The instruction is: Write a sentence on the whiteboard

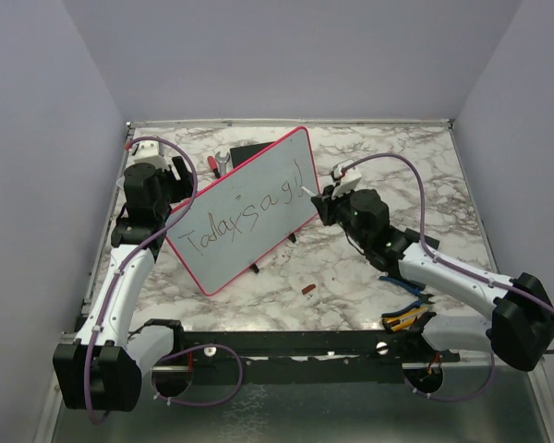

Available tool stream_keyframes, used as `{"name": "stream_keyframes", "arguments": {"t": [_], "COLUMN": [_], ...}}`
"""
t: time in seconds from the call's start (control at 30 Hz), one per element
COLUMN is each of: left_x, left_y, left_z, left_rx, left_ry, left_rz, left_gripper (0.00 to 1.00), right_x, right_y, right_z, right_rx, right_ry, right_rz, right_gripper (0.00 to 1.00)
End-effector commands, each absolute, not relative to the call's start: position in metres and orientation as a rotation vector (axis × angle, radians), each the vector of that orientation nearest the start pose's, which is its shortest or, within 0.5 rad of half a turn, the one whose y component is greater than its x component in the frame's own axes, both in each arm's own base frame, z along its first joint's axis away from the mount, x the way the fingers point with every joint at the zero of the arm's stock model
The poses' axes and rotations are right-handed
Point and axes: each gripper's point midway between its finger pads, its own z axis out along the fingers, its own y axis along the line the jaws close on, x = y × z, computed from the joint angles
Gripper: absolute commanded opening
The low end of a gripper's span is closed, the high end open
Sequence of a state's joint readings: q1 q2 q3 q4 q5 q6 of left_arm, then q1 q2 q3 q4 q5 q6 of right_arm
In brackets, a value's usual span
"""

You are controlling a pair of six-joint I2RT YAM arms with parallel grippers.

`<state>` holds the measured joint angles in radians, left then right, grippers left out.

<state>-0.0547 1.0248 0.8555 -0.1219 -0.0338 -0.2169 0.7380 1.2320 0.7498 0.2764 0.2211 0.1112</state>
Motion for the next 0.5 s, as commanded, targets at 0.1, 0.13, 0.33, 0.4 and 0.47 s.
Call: {"name": "stream_keyframes", "arguments": {"t": [0.1, 0.13, 0.33, 0.4, 0.47], "left_x": [0.356, 0.356, 0.356, 0.356, 0.356], "left_y": [-0.028, -0.028, -0.028, -0.028, -0.028], "left_z": [0.240, 0.240, 0.239, 0.239, 0.238], "left_rx": [-0.153, -0.154, -0.154, -0.154, -0.154], "left_ry": [1.878, 1.879, 1.879, 1.879, 1.882], "left_rz": [-0.174, -0.174, -0.172, -0.172, -0.170], "left_gripper": [0.74, 0.74, 0.74, 0.74, 0.74], "right_x": [0.340, 0.341, 0.348, 0.350, 0.353], "right_y": [0.248, 0.250, 0.255, 0.256, 0.256], "right_z": [0.220, 0.222, 0.228, 0.229, 0.229], "right_rx": [-0.375, -0.379, -0.386, -0.388, -0.387], "right_ry": [1.721, 1.715, 1.693, 1.686, 1.684], "right_rz": [0.355, 0.360, 0.351, 0.344, 0.332], "right_gripper": [0.01, 0.01, 0.01, 0.01, 0.00]}}
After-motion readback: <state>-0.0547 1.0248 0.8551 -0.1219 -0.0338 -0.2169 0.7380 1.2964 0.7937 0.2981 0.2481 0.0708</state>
